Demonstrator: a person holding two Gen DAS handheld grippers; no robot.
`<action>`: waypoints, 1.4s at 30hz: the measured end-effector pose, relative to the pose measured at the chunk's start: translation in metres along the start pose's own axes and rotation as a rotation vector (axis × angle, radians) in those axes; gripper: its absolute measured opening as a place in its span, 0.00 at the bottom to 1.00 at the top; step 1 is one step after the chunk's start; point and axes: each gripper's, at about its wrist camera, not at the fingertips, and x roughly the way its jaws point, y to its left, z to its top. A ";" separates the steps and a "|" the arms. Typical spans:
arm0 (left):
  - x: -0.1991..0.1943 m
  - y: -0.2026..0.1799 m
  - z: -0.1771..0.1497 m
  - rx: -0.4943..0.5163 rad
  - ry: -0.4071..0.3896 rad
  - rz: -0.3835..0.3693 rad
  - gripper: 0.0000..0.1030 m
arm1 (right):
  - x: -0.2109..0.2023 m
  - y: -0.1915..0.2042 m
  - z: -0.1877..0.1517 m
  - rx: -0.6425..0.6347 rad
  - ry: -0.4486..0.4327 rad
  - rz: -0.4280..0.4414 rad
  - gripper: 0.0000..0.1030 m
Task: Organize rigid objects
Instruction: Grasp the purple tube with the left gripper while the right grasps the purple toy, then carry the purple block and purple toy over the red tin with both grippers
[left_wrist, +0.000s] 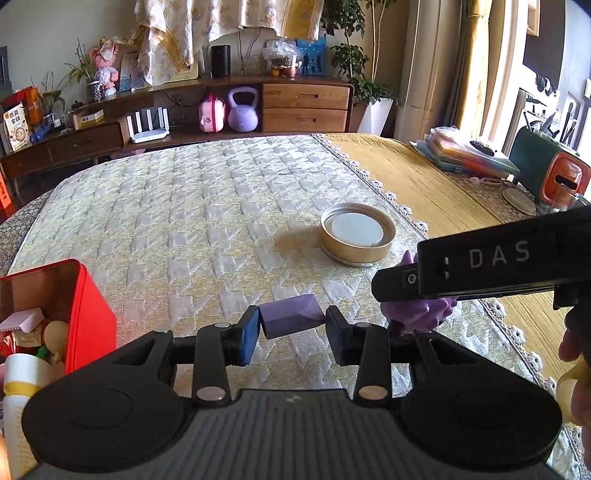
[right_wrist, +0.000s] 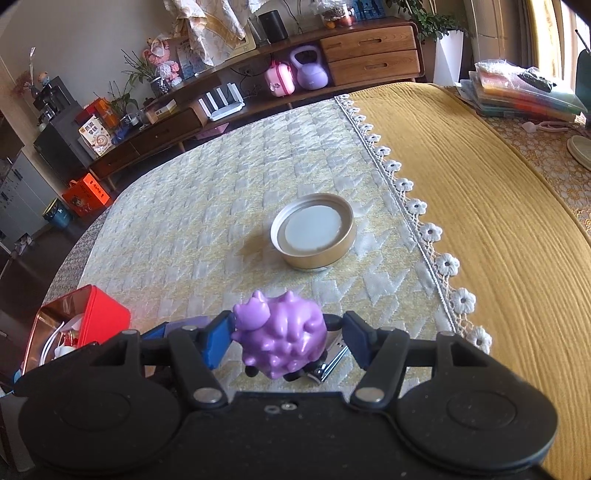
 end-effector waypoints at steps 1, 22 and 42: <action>-0.004 0.002 0.000 -0.003 0.000 -0.002 0.37 | -0.004 0.003 -0.001 -0.005 -0.002 0.002 0.62; -0.109 0.065 -0.005 -0.074 -0.013 0.002 0.37 | -0.068 0.078 -0.024 -0.111 -0.048 0.080 0.62; -0.163 0.179 -0.006 -0.132 -0.101 0.132 0.37 | -0.066 0.180 -0.049 -0.319 -0.032 0.132 0.62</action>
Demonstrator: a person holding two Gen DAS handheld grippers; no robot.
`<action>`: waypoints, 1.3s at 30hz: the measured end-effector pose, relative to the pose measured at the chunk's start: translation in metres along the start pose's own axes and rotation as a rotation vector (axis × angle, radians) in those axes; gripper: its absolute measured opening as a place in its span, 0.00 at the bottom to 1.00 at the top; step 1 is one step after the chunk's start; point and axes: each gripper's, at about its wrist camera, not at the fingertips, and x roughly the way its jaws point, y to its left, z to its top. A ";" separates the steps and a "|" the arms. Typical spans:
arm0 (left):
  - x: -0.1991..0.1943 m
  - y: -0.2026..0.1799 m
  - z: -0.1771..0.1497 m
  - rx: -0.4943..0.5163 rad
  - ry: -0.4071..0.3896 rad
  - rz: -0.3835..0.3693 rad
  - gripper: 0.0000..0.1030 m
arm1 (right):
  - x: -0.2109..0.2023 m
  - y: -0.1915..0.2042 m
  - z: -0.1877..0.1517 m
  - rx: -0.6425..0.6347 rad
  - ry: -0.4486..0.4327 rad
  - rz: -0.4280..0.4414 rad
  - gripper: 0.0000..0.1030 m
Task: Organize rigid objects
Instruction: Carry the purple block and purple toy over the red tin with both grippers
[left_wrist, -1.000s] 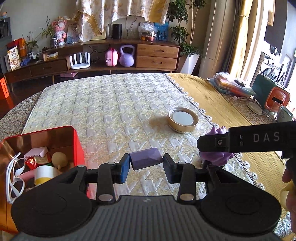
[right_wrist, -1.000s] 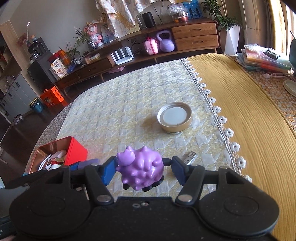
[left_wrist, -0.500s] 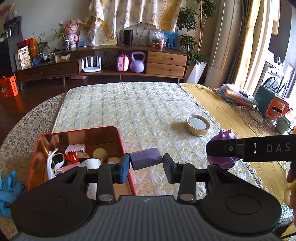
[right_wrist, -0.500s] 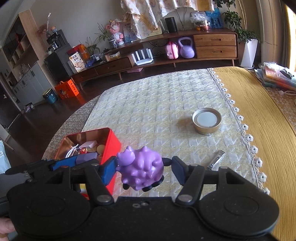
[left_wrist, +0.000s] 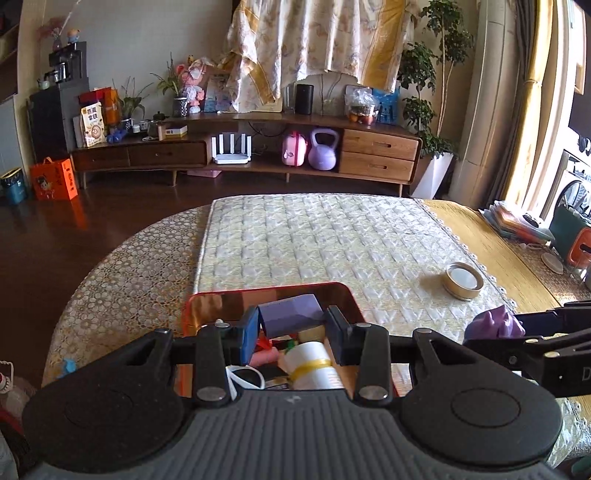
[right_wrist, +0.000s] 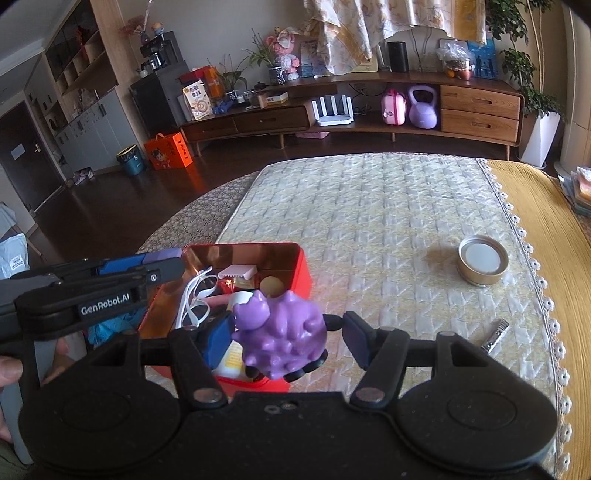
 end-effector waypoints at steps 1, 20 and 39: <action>0.001 0.006 0.000 -0.006 0.005 0.003 0.37 | 0.002 0.004 0.001 -0.011 0.001 0.000 0.62; 0.062 0.056 -0.012 -0.037 0.117 0.022 0.37 | 0.089 0.038 0.040 -0.116 0.029 -0.032 0.62; 0.111 0.042 -0.026 0.008 0.186 -0.005 0.37 | 0.164 0.043 0.045 -0.139 0.092 -0.057 0.62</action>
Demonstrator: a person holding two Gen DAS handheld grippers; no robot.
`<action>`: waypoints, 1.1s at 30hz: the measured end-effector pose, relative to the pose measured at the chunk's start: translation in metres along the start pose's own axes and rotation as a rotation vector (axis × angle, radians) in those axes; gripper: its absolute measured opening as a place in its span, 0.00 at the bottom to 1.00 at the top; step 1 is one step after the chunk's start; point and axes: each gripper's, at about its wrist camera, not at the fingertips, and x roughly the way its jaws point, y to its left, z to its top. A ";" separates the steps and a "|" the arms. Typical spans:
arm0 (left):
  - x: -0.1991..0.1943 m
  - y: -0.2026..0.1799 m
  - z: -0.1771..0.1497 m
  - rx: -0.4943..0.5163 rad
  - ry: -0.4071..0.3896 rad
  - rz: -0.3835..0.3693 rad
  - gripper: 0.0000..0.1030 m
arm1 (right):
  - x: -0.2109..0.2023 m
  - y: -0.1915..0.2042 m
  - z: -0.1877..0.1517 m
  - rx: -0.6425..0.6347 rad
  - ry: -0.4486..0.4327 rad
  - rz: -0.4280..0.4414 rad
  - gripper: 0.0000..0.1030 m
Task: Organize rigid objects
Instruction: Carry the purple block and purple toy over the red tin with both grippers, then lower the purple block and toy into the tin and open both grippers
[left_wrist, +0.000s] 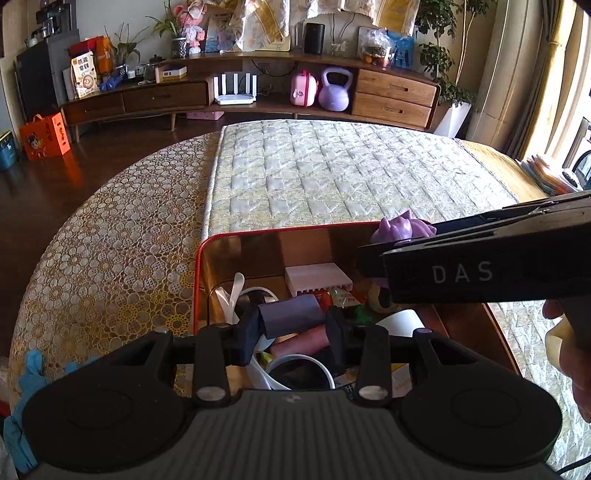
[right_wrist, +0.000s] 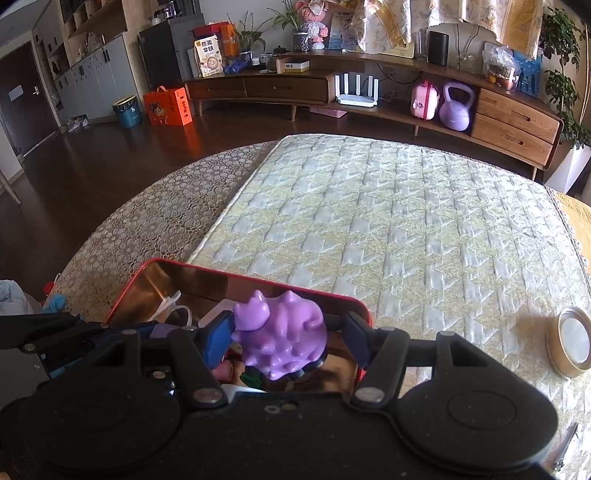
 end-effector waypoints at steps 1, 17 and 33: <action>0.002 0.000 -0.001 0.004 0.002 -0.001 0.37 | 0.001 0.000 -0.001 0.000 -0.002 0.003 0.62; 0.007 -0.007 0.000 0.016 0.010 0.004 0.38 | 0.000 -0.001 0.002 0.022 -0.001 0.002 0.63; -0.025 -0.012 0.001 -0.017 -0.036 -0.022 0.62 | -0.065 -0.016 -0.009 0.073 -0.063 0.067 0.73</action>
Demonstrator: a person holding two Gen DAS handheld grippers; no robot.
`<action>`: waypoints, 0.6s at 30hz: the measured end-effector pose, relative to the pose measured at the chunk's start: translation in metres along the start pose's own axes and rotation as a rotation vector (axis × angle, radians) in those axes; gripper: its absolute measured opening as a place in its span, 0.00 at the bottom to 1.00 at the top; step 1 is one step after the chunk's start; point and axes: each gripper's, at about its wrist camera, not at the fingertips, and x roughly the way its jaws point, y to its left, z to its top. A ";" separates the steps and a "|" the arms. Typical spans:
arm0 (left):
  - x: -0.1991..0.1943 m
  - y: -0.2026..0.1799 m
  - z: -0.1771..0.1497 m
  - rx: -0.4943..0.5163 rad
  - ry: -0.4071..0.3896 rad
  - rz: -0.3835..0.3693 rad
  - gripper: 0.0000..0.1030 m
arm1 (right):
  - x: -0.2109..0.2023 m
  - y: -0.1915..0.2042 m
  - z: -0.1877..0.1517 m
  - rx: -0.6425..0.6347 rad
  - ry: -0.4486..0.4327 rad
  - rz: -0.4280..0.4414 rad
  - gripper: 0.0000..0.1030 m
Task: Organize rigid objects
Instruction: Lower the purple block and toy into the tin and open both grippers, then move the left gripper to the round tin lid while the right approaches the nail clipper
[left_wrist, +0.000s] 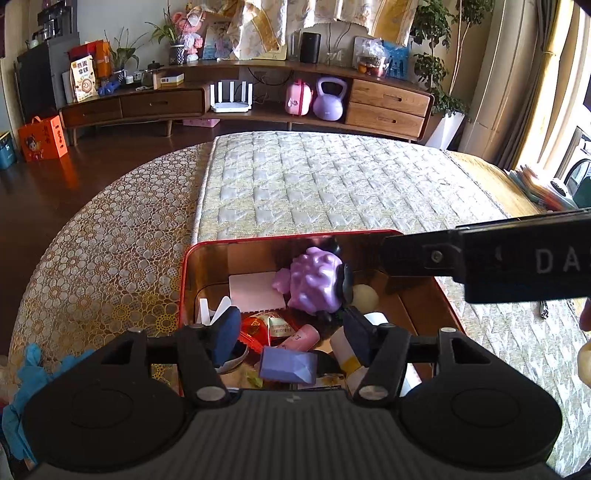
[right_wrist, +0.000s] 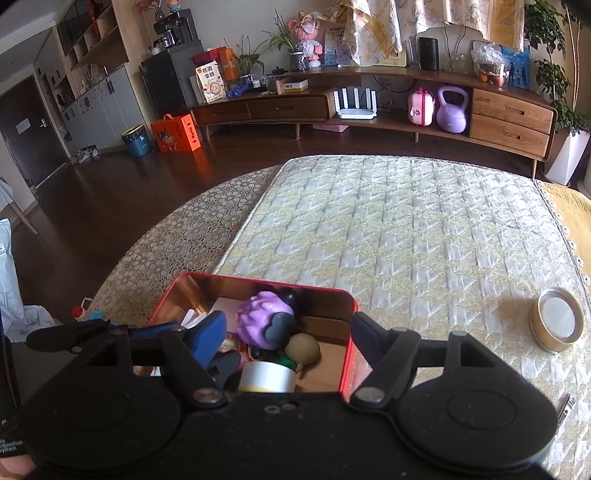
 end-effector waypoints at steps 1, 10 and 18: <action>-0.004 -0.001 0.000 0.000 -0.009 -0.001 0.63 | -0.006 -0.001 -0.002 0.001 -0.004 0.004 0.74; -0.034 -0.018 0.003 0.019 -0.043 -0.013 0.63 | -0.058 -0.016 -0.025 0.021 -0.036 0.029 0.77; -0.055 -0.047 0.002 0.043 -0.066 -0.054 0.68 | -0.100 -0.042 -0.053 0.030 -0.065 0.018 0.84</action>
